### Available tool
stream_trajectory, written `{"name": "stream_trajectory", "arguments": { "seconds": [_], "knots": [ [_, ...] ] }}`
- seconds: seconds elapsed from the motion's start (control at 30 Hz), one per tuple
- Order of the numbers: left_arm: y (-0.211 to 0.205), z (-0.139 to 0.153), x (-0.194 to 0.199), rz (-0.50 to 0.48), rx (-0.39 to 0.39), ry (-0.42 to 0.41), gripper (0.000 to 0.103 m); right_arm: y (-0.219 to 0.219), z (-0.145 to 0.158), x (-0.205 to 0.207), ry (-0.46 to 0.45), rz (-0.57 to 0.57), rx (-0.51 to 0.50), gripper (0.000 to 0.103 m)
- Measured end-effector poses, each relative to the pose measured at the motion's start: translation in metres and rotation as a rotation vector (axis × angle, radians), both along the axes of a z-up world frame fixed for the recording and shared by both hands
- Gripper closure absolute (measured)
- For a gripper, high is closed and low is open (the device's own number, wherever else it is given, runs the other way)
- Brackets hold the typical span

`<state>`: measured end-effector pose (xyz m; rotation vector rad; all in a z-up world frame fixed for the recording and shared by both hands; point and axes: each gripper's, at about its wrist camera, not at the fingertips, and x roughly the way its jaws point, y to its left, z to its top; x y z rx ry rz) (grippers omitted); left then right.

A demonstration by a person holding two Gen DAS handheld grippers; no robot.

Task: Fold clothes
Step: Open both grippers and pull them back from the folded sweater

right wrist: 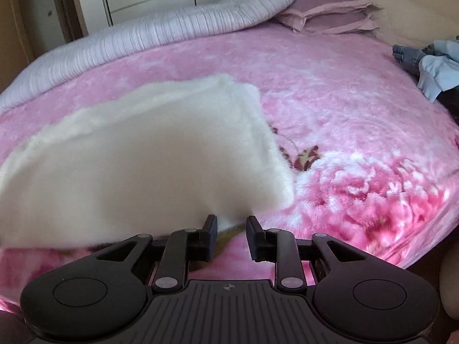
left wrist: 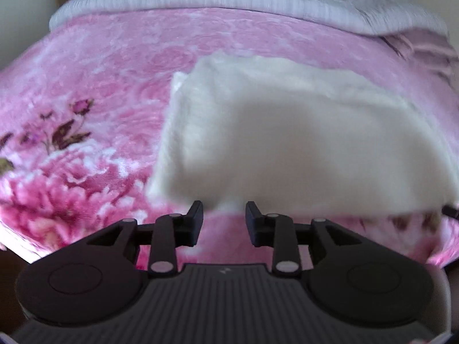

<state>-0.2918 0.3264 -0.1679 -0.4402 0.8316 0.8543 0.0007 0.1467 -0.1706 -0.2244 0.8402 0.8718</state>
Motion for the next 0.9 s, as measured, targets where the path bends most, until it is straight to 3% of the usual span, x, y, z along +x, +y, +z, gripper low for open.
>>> {"name": "stream_trajectory", "arguments": {
  "seconds": [0.07,0.13,0.23,0.9],
  "knots": [
    [-0.013,0.003,-0.003,-0.017,0.021,0.006,0.067,-0.002,0.003,-0.008,0.017,0.01,-0.006,0.076],
    [-0.022,0.005,-0.004,-0.025,0.034,0.009,0.066,-0.004,0.008,-0.017,0.047,0.04,-0.01,0.062],
    [-0.036,0.011,-0.007,-0.043,0.05,0.007,0.064,-0.009,0.015,-0.037,0.03,0.076,-0.011,0.051],
    [-0.131,0.018,-0.026,-0.2,0.149,0.041,0.058,-0.052,0.018,-0.1,0.047,0.136,-0.019,0.049]
  ]
}}
